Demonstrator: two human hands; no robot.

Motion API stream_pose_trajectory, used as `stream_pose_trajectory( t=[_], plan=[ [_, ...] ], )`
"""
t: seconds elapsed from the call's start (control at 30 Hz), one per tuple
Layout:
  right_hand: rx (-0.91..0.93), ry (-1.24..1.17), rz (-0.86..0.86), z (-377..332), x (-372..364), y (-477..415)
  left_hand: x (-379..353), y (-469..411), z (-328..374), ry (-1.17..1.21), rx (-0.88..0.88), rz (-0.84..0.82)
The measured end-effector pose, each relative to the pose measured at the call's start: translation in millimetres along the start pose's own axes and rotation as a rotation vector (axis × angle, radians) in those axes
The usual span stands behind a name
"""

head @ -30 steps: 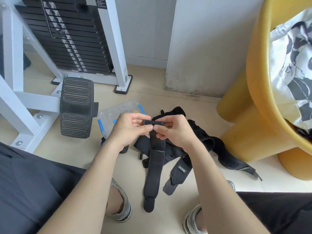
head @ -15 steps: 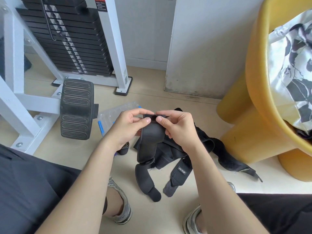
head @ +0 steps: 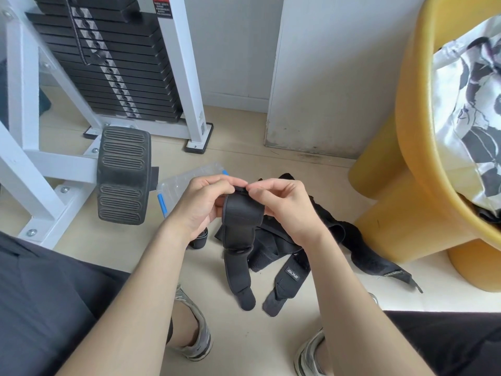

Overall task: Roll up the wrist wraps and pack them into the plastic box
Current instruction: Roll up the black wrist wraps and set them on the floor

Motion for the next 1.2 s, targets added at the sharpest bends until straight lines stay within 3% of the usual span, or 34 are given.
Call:
stream_pose_trajectory(
  t=[0.2,0.37,0.73,1.2],
  plan=[
    [0.017,0.146,0.121,-1,7,-2,5,-1,-4,-0.142,-0.037,-0.022],
    [0.036,0.276,0.119,2,0,-5,4,-2,1,-0.305,-0.041,-0.045],
    [0.058,-0.001,0.090,-6,-2,1,-1,-2,9,-0.043,-0.063,0.029],
    [0.014,0.072,0.074,5,-5,-3,0,-2,7,-0.332,-0.114,-0.026]
  ],
)
Point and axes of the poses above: each hand's wrist, its own y-axis away from the middle knuckle, its own x-axis out of the back of the hand, z = x × y, the point moved 5 cm from there along -y, towards the middle knuckle, and after that the axes turned 10 degrees about -x, right-handed, at the moved point
